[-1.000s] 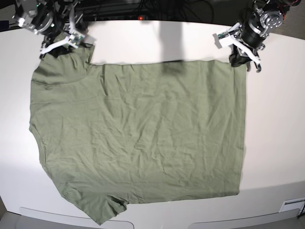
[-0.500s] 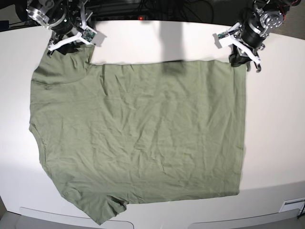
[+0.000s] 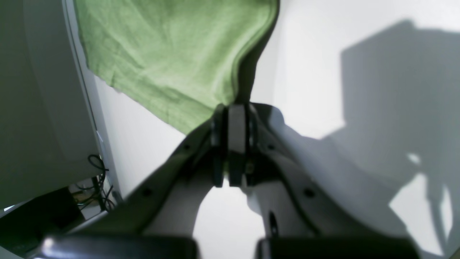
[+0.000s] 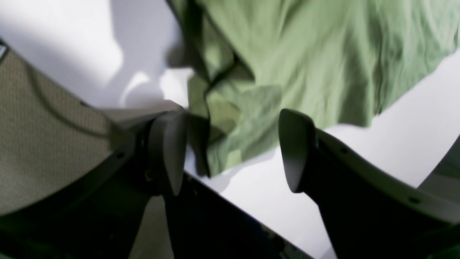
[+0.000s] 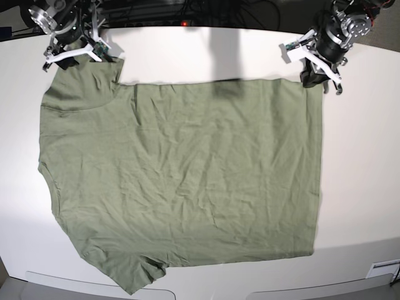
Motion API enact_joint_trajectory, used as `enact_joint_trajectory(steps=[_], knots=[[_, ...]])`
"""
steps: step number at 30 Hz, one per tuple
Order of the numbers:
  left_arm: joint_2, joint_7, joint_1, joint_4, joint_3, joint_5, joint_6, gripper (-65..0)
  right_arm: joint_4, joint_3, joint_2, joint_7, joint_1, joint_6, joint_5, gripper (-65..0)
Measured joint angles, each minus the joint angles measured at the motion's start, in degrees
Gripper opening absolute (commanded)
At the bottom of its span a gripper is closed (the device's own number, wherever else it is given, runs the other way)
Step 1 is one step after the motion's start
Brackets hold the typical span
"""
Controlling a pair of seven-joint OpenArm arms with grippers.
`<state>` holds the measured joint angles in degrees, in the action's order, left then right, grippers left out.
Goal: Fold the T-shirt properly
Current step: 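Reposition the right gripper along the shoulder edge and regrip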
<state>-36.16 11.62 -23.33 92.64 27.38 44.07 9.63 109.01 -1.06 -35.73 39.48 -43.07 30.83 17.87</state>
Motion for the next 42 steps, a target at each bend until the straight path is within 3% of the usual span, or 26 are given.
enact_joint_trajectory(steps=[3,6,11,18,22,24,27,31,33,35,39,42], knots=[[0.00,-0.04,0.00,0.00,0.00,-0.02,-0.02,-65.0,-0.76,2.34,-0.15,-0.50,-1.14,0.04,-0.28,-25.1],[0.00,-0.02,0.02,0.00,0.00,0.02,0.00,-65.0,-2.64,3.56,-2.43,-2.12,-2.05,0.04,-0.44,-25.2],[0.00,-0.07,0.02,0.00,0.00,-0.02,-0.02,-65.0,-5.70,3.98,-3.34,-8.22,-1.88,-0.46,1.27,-25.2],[0.00,-0.04,0.00,0.00,0.00,-0.02,-0.02,-65.0,-7.63,3.96,-3.32,-18.53,-2.05,-0.48,10.62,-25.2],[0.02,0.13,0.02,0.00,0.00,-0.02,0.00,-65.0,-7.80,4.17,-3.72,-22.27,-1.70,5.60,12.00,-25.2],[0.00,0.07,0.00,0.00,0.00,-0.02,-0.02,-65.0,-7.80,4.20,-3.80,-22.21,-1.70,5.84,11.98,-26.4],[0.00,-0.02,0.02,0.00,0.00,0.00,0.00,-65.0,-7.85,4.20,-3.78,-21.90,-1.73,6.10,11.96,-34.0],[0.00,0.13,0.02,0.00,0.00,0.00,-0.02,-65.0,-8.15,4.02,-3.48,-21.51,-1.90,7.08,11.52,-53.8],[0.00,0.04,0.00,0.00,0.00,0.00,-0.02,-65.0,-8.15,3.96,-3.30,-21.46,-2.05,7.10,11.39,-60.3],[0.00,0.00,0.00,0.00,0.00,-0.02,0.00,-65.0,-8.26,3.91,-3.32,-21.49,-2.05,6.27,10.25,-62.3],[0.33,0.20,0.00,0.00,0.00,0.02,-0.02,-65.0,-8.48,3.56,-3.15,-22.14,-2.19,0.79,9.14,-65.0],[1.01,0.50,0.02,0.00,0.00,0.02,-0.02,-65.0,-8.48,3.48,-3.15,-22.18,-2.21,-0.22,8.98,-65.0]])
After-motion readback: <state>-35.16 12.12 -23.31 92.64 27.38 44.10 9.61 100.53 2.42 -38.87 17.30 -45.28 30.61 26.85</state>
